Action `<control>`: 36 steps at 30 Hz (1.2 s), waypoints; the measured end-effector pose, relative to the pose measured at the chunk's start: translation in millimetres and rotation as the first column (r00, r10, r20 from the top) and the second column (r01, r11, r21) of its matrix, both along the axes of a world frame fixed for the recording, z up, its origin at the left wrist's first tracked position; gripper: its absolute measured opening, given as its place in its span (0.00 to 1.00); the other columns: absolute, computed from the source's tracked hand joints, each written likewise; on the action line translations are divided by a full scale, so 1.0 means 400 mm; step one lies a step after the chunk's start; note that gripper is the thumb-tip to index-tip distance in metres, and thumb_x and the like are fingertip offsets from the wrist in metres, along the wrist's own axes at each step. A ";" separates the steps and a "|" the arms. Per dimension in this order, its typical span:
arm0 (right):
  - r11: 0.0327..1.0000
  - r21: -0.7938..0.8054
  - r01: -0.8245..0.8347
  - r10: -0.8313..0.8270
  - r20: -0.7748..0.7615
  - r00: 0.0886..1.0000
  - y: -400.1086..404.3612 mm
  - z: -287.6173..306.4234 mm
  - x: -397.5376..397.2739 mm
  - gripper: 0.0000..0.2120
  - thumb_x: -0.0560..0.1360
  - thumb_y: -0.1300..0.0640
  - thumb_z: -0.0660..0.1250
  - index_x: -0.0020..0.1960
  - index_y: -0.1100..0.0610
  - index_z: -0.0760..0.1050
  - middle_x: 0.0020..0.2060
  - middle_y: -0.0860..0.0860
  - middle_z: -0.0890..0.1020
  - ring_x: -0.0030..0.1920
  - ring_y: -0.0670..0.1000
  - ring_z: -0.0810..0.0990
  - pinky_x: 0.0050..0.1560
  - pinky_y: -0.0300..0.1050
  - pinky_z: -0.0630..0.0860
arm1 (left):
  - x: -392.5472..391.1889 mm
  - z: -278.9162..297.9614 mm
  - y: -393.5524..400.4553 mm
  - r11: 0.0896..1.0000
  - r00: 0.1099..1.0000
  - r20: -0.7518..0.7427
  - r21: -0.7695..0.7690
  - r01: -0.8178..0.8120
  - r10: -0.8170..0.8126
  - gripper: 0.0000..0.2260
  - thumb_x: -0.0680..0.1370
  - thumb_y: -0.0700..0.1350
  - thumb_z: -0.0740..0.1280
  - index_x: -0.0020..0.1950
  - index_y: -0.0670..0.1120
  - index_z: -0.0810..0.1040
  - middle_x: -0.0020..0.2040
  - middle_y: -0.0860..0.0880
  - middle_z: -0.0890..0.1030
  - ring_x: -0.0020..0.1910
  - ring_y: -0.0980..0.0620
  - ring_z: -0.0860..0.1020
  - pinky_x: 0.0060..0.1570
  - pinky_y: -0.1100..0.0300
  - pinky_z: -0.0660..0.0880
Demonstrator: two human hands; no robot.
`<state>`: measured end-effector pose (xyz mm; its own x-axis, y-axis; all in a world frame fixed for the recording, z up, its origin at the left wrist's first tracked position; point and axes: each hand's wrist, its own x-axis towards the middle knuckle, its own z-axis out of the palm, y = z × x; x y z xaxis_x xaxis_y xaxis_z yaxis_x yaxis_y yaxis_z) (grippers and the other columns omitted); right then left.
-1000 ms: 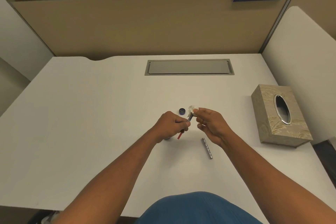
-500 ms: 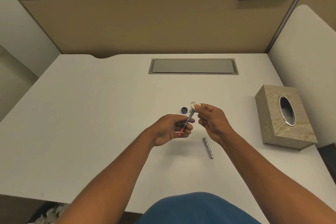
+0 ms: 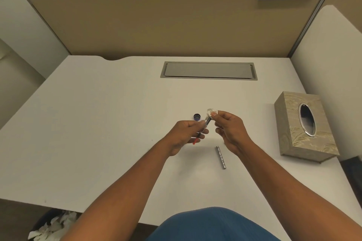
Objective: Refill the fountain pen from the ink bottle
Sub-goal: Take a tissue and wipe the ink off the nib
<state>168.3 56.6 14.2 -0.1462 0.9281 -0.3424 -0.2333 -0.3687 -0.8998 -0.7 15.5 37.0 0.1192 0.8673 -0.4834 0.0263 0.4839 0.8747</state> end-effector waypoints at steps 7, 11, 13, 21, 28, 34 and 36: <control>0.999 0.001 -0.043 0.043 0.018 0.999 -0.013 -0.002 0.008 0.10 0.75 0.55 0.72 0.53 0.60 0.84 0.38 0.46 0.82 0.41 0.49 0.69 0.42 0.44 0.67 | 0.013 -0.014 -0.008 0.999 0.998 0.067 -0.045 0.006 -0.003 0.14 0.83 0.46 0.65 0.57 0.37 0.82 0.47 0.45 0.85 0.43 0.50 0.80 0.54 0.56 0.78; 0.999 -0.004 -0.048 0.048 0.038 0.998 -0.015 -0.006 0.018 0.10 0.75 0.55 0.73 0.52 0.60 0.84 0.39 0.47 0.82 0.40 0.49 0.69 0.42 0.43 0.67 | 0.023 -0.027 -0.012 0.996 0.997 -0.032 0.057 -0.073 0.075 0.11 0.78 0.46 0.71 0.53 0.38 0.84 0.45 0.46 0.86 0.43 0.49 0.80 0.50 0.58 0.78; 0.999 -0.012 -0.042 0.042 0.039 0.998 -0.015 -0.008 0.020 0.10 0.75 0.55 0.73 0.53 0.60 0.84 0.39 0.47 0.82 0.40 0.48 0.69 0.42 0.43 0.68 | 0.025 -0.023 -0.013 0.998 0.998 -0.032 0.032 -0.047 0.048 0.15 0.79 0.50 0.70 0.56 0.39 0.84 0.48 0.47 0.87 0.45 0.50 0.81 0.52 0.56 0.78; 0.998 0.000 -0.060 0.060 0.063 0.996 -0.024 -0.013 0.020 0.11 0.75 0.55 0.72 0.54 0.61 0.83 0.39 0.48 0.82 0.39 0.49 0.70 0.44 0.45 0.68 | 0.024 -0.036 -0.021 1.000 1.000 -0.021 -0.014 0.003 -0.004 0.12 0.80 0.47 0.68 0.56 0.40 0.84 0.52 0.44 0.87 0.47 0.51 0.82 0.56 0.57 0.78; 0.999 -0.051 -0.004 0.008 0.068 0.998 -0.022 -0.015 0.018 0.11 0.75 0.54 0.72 0.54 0.59 0.83 0.43 0.47 0.85 0.40 0.48 0.72 0.43 0.43 0.69 | 0.011 -0.044 -0.032 0.992 0.953 -0.293 0.066 0.104 -0.080 0.09 0.74 0.51 0.74 0.47 0.45 0.87 0.45 0.49 0.88 0.44 0.53 0.84 0.50 0.59 0.77; 0.981 -0.173 -0.090 0.098 0.037 0.995 0.006 -0.004 0.044 0.10 0.77 0.53 0.70 0.56 0.56 0.83 0.45 0.48 0.86 0.41 0.46 0.77 0.42 0.42 0.70 | -0.028 -0.028 -0.056 0.999 0.996 0.092 -0.034 0.019 -0.016 0.12 0.79 0.47 0.70 0.58 0.41 0.84 0.61 0.44 0.84 0.54 0.50 0.80 0.58 0.54 0.77; 0.971 -0.194 -0.137 0.152 0.064 0.986 0.008 -0.001 0.042 0.09 0.77 0.53 0.70 0.54 0.55 0.83 0.46 0.48 0.86 0.42 0.47 0.77 0.42 0.43 0.70 | -0.039 -0.022 -0.056 0.997 0.974 0.223 -0.066 -0.037 0.051 0.12 0.79 0.46 0.69 0.58 0.42 0.84 0.64 0.43 0.82 0.57 0.46 0.81 0.62 0.50 0.76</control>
<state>185.0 59.7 13.8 -0.2404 0.8167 -0.5246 -0.0971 -0.5580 -0.8242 -16.4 -6.9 28.3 0.1931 0.8435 -0.5012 -0.1893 0.5333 0.8245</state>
